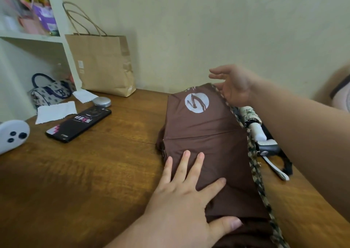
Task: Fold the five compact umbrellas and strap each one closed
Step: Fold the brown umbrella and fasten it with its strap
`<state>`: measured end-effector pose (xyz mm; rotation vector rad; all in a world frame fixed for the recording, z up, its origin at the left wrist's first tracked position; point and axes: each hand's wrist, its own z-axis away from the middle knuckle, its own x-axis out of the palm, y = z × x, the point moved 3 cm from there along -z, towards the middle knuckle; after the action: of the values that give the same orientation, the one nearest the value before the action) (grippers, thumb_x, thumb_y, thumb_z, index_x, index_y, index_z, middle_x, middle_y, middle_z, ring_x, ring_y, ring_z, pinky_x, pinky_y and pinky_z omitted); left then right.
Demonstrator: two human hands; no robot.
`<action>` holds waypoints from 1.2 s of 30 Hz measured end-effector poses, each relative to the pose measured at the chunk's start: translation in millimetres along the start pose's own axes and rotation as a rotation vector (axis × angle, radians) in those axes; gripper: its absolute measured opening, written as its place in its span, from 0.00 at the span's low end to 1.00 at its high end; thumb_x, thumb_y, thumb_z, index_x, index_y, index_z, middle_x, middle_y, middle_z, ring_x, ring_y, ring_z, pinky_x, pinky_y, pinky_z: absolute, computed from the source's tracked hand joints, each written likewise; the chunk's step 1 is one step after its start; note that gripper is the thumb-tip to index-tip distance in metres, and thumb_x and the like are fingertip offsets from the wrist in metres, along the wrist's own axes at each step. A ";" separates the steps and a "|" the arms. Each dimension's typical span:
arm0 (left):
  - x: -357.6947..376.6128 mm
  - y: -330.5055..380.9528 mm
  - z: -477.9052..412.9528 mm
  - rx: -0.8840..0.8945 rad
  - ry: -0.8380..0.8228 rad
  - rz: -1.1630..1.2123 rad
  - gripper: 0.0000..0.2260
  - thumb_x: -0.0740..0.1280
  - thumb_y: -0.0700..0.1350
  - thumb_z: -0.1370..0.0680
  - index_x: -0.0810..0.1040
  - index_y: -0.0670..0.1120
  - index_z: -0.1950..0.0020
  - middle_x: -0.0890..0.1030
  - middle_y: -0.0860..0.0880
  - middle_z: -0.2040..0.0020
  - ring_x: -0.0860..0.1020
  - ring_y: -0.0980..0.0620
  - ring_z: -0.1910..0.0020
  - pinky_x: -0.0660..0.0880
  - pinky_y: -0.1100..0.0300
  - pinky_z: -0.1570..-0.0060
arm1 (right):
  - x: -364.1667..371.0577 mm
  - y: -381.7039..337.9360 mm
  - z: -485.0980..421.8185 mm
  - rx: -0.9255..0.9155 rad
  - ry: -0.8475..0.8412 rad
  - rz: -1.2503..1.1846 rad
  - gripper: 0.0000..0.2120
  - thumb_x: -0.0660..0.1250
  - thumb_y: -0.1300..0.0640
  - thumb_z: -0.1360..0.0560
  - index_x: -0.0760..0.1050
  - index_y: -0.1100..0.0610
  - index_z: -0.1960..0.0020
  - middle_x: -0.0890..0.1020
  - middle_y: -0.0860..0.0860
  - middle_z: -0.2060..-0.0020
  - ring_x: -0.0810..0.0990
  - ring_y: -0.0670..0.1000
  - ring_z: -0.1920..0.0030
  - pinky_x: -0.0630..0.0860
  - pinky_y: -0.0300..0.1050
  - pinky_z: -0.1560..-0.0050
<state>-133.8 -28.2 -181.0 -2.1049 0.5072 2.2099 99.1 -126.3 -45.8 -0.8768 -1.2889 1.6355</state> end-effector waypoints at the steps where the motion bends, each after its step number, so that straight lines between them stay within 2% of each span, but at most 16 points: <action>1: 0.3 0.1 0.5 -0.004 0.001 0.000 0.35 0.46 0.81 0.28 0.39 0.75 0.24 0.24 0.56 0.22 0.19 0.52 0.27 0.27 0.39 0.26 | 0.7 -2.0 6.6 -0.011 0.001 0.008 0.12 0.65 0.50 0.21 0.73 0.54 0.40 0.79 0.53 0.60 0.80 0.52 0.67 0.75 0.43 0.62; 3: -0.6 0.6 1.6 -0.008 -0.001 -0.004 0.35 0.45 0.81 0.28 0.39 0.75 0.24 0.24 0.56 0.22 0.19 0.52 0.27 0.27 0.40 0.25 | 1.0 -4.8 26.4 -0.057 0.041 0.021 0.04 0.65 0.53 0.21 0.75 0.53 0.50 0.75 0.50 0.66 0.73 0.51 0.67 0.68 0.43 0.63; 5: -2.6 1.8 2.9 -0.012 -0.006 -0.009 0.34 0.44 0.80 0.28 0.39 0.75 0.24 0.23 0.56 0.22 0.18 0.52 0.27 0.27 0.40 0.25 | -0.9 -4.1 55.2 -0.173 0.140 -0.016 0.02 0.66 0.57 0.22 0.77 0.52 0.52 0.76 0.50 0.66 0.72 0.50 0.67 0.66 0.45 0.64; 9: -7.0 3.5 6.3 -0.017 -0.045 -0.005 0.34 0.43 0.79 0.27 0.40 0.73 0.22 0.23 0.56 0.22 0.18 0.52 0.28 0.27 0.42 0.25 | -3.2 31.2 141.7 -0.347 0.302 -0.010 0.05 0.72 0.60 0.25 0.82 0.54 0.50 0.83 0.48 0.64 0.81 0.47 0.61 0.75 0.43 0.56; 11: -9.1 3.5 6.9 -0.024 -0.058 -0.014 0.34 0.42 0.79 0.27 0.40 0.73 0.22 0.26 0.56 0.21 0.19 0.52 0.26 0.27 0.42 0.25 | -1.7 60.5 179.0 -0.357 0.328 0.032 0.07 0.74 0.60 0.27 0.83 0.56 0.49 0.86 0.51 0.61 0.83 0.47 0.59 0.77 0.43 0.54; 15: -10.1 5.6 8.8 -0.045 -0.040 -0.067 0.34 0.41 0.78 0.26 0.41 0.71 0.21 0.36 0.56 0.17 0.27 0.51 0.22 0.28 0.41 0.24 | -0.7 118.1 206.6 -0.258 0.350 0.056 0.07 0.75 0.64 0.28 0.85 0.57 0.51 0.87 0.54 0.60 0.83 0.44 0.63 0.75 0.31 0.62; 18: -11.6 7.8 10.8 -0.043 -0.031 -0.072 0.35 0.41 0.77 0.25 0.44 0.68 0.20 0.47 0.56 0.17 0.34 0.52 0.19 0.30 0.42 0.23 | -6.5 149.8 198.6 -0.195 0.334 0.170 0.05 0.76 0.63 0.27 0.86 0.55 0.53 0.87 0.58 0.60 0.83 0.52 0.61 0.78 0.43 0.54; 21: -14.8 6.9 19.2 -0.011 -0.029 -0.073 0.34 0.42 0.76 0.24 0.45 0.67 0.19 0.50 0.56 0.18 0.38 0.54 0.19 0.31 0.46 0.22 | -13.9 163.0 191.2 -0.259 0.359 0.385 0.05 0.77 0.62 0.27 0.85 0.53 0.58 0.86 0.53 0.64 0.80 0.48 0.66 0.76 0.36 0.62; 23: -18.8 4.0 31.5 0.013 -0.071 -0.032 0.32 0.45 0.74 0.22 0.45 0.69 0.20 0.48 0.58 0.17 0.38 0.58 0.19 0.30 0.56 0.23 | -16.6 164.9 190.0 -0.306 0.372 0.506 0.06 0.76 0.61 0.27 0.84 0.51 0.59 0.86 0.48 0.66 0.82 0.50 0.66 0.76 0.36 0.63; 25: -26.6 1.0 45.0 -0.029 -0.008 0.068 0.28 0.53 0.72 0.22 0.59 0.69 0.22 0.54 0.68 0.21 0.45 0.68 0.23 0.36 0.72 0.27 | -17.4 165.4 189.3 -0.328 0.361 0.561 0.07 0.76 0.61 0.27 0.83 0.50 0.60 0.86 0.45 0.66 0.84 0.51 0.64 0.76 0.36 0.63; 26: -32.5 0.1 49.9 -0.089 0.093 0.154 0.22 0.57 0.70 0.22 0.71 0.67 0.29 0.65 0.73 0.28 0.56 0.73 0.28 0.48 0.77 0.29 | -18.4 166.1 188.0 -0.332 0.357 0.578 0.07 0.76 0.61 0.27 0.83 0.50 0.60 0.86 0.44 0.66 0.84 0.51 0.64 0.77 0.36 0.63; 28: -43.7 -6.7 51.8 -0.235 0.394 0.419 0.10 0.67 0.64 0.24 0.81 0.59 0.51 0.81 0.68 0.53 0.78 0.68 0.50 0.75 0.70 0.49 | -20.3 167.0 184.9 -0.329 0.355 0.589 0.08 0.76 0.60 0.26 0.83 0.50 0.61 0.86 0.44 0.66 0.84 0.50 0.64 0.77 0.37 0.62; 29: -46.7 -12.5 48.9 -0.321 0.522 0.529 0.09 0.70 0.60 0.25 0.79 0.56 0.56 0.82 0.63 0.60 0.81 0.62 0.60 0.78 0.62 0.58 | -20.7 166.8 183.7 -0.331 0.356 0.589 0.08 0.76 0.60 0.26 0.83 0.50 0.61 0.85 0.44 0.66 0.83 0.49 0.65 0.77 0.36 0.63; 31: -50.9 -21.6 36.3 -0.438 0.625 0.635 0.10 0.75 0.56 0.27 0.76 0.56 0.56 0.83 0.57 0.63 0.81 0.58 0.65 0.78 0.56 0.61 | -21.0 166.7 182.6 -0.338 0.362 0.590 0.08 0.77 0.60 0.27 0.83 0.50 0.61 0.85 0.43 0.67 0.83 0.47 0.66 0.75 0.34 0.64; 33: -54.9 -26.6 22.9 -0.477 0.626 0.774 0.13 0.77 0.54 0.27 0.74 0.56 0.51 0.84 0.54 0.59 0.82 0.58 0.66 0.80 0.55 0.62 | -20.5 167.1 182.4 -0.350 0.362 0.579 0.08 0.76 0.60 0.27 0.82 0.50 0.62 0.85 0.43 0.67 0.81 0.45 0.68 0.74 0.32 0.65; 36: -53.2 -27.9 11.4 -0.513 0.599 1.052 0.16 0.77 0.48 0.26 0.73 0.51 0.45 0.86 0.50 0.59 0.81 0.54 0.72 0.73 0.59 0.75 | -19.7 167.5 183.0 -0.366 0.355 0.571 0.09 0.76 0.61 0.27 0.82 0.50 0.62 0.85 0.43 0.68 0.80 0.42 0.68 0.72 0.30 0.65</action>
<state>-133.6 11.3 -134.3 -3.3644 1.5149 2.1646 -90.9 -230.4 -168.2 -1.8027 -1.1599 1.5680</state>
